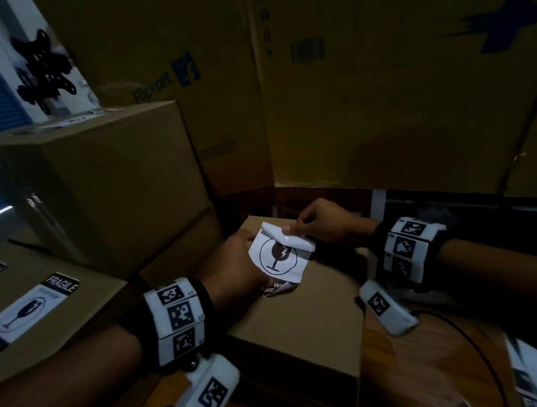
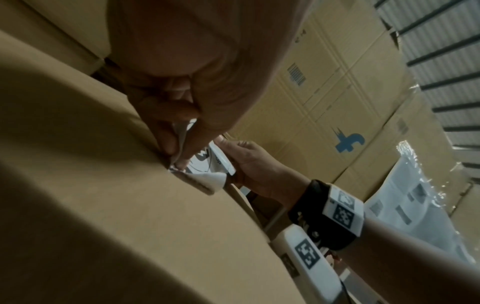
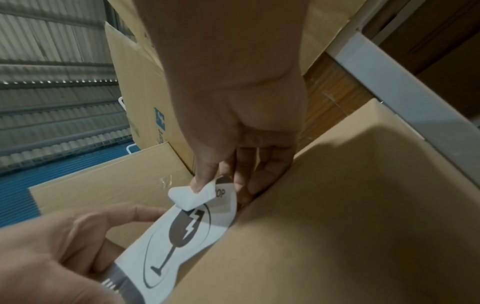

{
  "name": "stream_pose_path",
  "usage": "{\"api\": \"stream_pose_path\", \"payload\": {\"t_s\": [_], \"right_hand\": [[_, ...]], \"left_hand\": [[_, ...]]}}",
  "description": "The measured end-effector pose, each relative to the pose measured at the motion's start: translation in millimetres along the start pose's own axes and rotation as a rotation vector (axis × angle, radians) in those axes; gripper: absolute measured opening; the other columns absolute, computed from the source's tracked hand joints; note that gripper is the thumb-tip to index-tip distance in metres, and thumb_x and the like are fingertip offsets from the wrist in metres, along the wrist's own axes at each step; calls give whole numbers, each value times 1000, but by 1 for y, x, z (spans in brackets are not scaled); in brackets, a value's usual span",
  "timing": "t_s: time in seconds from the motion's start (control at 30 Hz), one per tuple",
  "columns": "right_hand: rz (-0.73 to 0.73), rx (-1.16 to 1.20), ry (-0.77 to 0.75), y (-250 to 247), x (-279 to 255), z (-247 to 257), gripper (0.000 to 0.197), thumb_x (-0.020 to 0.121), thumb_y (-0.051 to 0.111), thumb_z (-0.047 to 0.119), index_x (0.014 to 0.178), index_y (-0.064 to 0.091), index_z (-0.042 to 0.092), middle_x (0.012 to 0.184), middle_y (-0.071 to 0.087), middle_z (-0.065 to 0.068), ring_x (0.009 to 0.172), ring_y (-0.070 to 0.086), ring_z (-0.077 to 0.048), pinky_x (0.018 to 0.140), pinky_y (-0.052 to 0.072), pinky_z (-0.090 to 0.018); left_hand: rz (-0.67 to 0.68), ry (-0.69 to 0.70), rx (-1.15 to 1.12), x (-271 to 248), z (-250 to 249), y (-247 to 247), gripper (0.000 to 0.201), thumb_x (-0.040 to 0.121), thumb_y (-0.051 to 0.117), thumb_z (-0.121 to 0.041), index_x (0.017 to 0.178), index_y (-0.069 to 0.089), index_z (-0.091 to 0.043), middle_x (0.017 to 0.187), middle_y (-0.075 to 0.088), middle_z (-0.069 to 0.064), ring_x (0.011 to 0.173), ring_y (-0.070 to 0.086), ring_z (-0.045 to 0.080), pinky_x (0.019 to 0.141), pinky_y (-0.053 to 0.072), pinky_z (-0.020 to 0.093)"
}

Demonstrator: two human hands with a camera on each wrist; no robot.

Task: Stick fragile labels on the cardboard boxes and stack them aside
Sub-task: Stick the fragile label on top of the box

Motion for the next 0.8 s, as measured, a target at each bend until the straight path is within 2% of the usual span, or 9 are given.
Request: {"api": "stream_pose_path", "payload": {"t_s": [0.13, 0.23, 0.33, 0.4, 0.47, 0.57, 0.63, 0.7, 0.8], "right_hand": [[25, -17, -6, 2, 1, 0, 48, 86, 69, 43, 84, 71, -5, 66, 57, -12, 52, 43, -14, 46, 32, -21], [41, -17, 1, 3, 4, 0, 54, 86, 68, 43, 87, 68, -10, 67, 53, -15, 50, 39, -14, 44, 29, -20], [41, -24, -1, 4, 6, 0, 57, 87, 67, 44, 83, 64, -13, 63, 47, -13, 45, 34, -11, 43, 26, -20], [48, -29, -5, 5, 7, -1, 56, 88, 66, 44, 82, 64, -12, 62, 47, -12, 42, 33, -9, 41, 26, -18], [61, -18, 2, 6, 7, -2, 53, 89, 66, 43, 83, 67, -10, 61, 48, -11, 41, 34, -7, 40, 27, -16], [97, 11, 33, 5, 8, -3, 44, 89, 66, 42, 81, 69, -1, 58, 50, -6, 40, 36, -7, 39, 28, -17], [116, 14, 48, 4, 8, -4, 40, 88, 67, 42, 79, 69, 3, 55, 49, -3, 38, 36, -6, 39, 28, -17], [121, -5, 48, 4, 9, -3, 40, 88, 67, 43, 77, 68, 5, 53, 46, -2, 37, 34, -6, 39, 27, -18], [106, -46, 46, 5, 12, -3, 43, 88, 68, 42, 64, 61, 8, 48, 39, 2, 37, 30, -6, 41, 25, -20]], "left_hand": [[15, 8, -10, 2, 0, 0, 60, 57, 89, -12, 94, 49, -36, 89, 53, -25, 82, 53, -7, 82, 52, 30], [41, 4, -50, 2, 1, 0, 93, 40, 90, -31, 122, 45, -29, 109, 61, -17, 96, 60, 3, 89, 53, 34], [99, -40, -7, 4, 6, 3, 123, 40, 90, -27, 144, 26, -35, 116, 62, -1, 101, 63, 19, 82, 58, 43], [147, -76, 7, 5, 8, 5, 118, 55, 91, -12, 147, 20, -31, 108, 63, 3, 91, 66, 21, 73, 60, 41], [180, -78, 9, 6, 9, 5, 112, 61, 90, -13, 147, 19, -29, 101, 64, 1, 79, 68, 20, 65, 60, 37], [163, -14, 200, 6, 9, 0, 122, 54, 92, -39, 149, 15, -27, 123, 54, 0, 102, 59, 18, 84, 53, 35], [103, 106, 409, 4, -2, -4, 121, 51, 89, -53, 146, 18, -31, 131, 39, 0, 113, 47, 20, 87, 46, 32], [22, 342, 740, -3, -24, -4, 100, 56, 85, -54, 139, 34, -29, 127, 38, 0, 112, 39, 19, 85, 40, 31], [-18, 873, 1006, -26, -52, 17, 32, 70, 70, -37, 98, 66, -22, 102, 59, 4, 91, 51, 23, 67, 38, 34]]}}
Point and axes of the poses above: each hand's wrist, its own x-axis towards the middle knuckle, its own y-axis out of the palm, z = x × y, the point moved 8 cm from there along x, towards the middle knuckle
